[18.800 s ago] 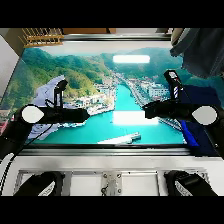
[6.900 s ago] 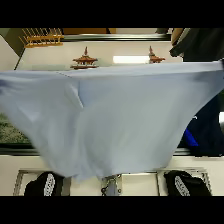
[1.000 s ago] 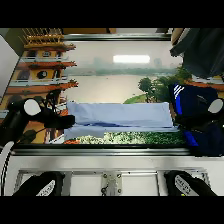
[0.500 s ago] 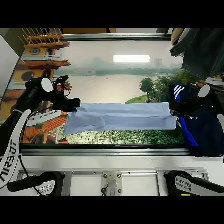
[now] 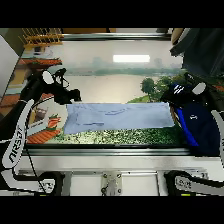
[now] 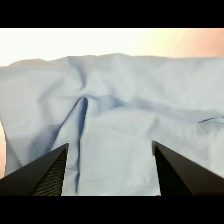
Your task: Fold the clothes and pants, and hang the long-sleeved shirts on hangers.
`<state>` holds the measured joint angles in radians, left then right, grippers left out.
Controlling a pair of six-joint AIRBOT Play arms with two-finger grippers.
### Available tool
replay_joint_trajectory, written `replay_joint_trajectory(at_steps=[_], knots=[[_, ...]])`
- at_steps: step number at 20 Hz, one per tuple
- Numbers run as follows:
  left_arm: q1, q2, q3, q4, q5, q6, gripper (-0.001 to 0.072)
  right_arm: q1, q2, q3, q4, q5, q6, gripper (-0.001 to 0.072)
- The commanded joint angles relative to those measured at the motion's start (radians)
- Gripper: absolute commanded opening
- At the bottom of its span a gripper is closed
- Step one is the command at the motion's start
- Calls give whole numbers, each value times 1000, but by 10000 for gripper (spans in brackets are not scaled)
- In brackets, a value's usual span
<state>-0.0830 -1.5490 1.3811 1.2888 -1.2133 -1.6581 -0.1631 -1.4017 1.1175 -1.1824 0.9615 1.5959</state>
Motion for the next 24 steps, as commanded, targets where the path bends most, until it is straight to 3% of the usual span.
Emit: replay_joint_trajectory(at_steps=[1, 5, 6, 7, 8, 9, 12, 20, 22, 23, 24], knots=[[46, 7, 48, -58, -1, 1, 559, -61, 6, 15, 133, 51, -193, 627], [39, 121, -92, -61, 51, 1, 559, -258, 0, -46, 134, 172, -336, 622], [20, 152, -143, -62, 81, 0, 558, -303, -18, -68, 135, 171, -361, 583], [-3, 179, -195, -61, 113, 0, 502, -335, -48, -77, 156, 175, -387, 583], [-30, 202, -238, -61, 150, 0, 228, -358, -86, -78, 197, 190, -422, 583], [-57, 219, -270, -61, 181, 0, 4, -368, -120, -78, 246, 203, -466, 584], [-126, 250, -327, -61, 229, -26, 9, -359, -196, -77, 338, 206, -566, 583], [-238, 248, -325, -62, 255, -29, 9, -301, -271, -78, 332, 192, -568, 583], [-254, 248, -325, -62, 281, -67, 9, -267, -290, -78, 332, 214, -568, 581], [-257, 248, -325, -63, 288, -76, 9, -252, -294, -77, 331, 218, -569, 525], [-267, 246, -325, -76, 291, -77, 8, -241, -294, -77, 332, 217, -577, 272]])
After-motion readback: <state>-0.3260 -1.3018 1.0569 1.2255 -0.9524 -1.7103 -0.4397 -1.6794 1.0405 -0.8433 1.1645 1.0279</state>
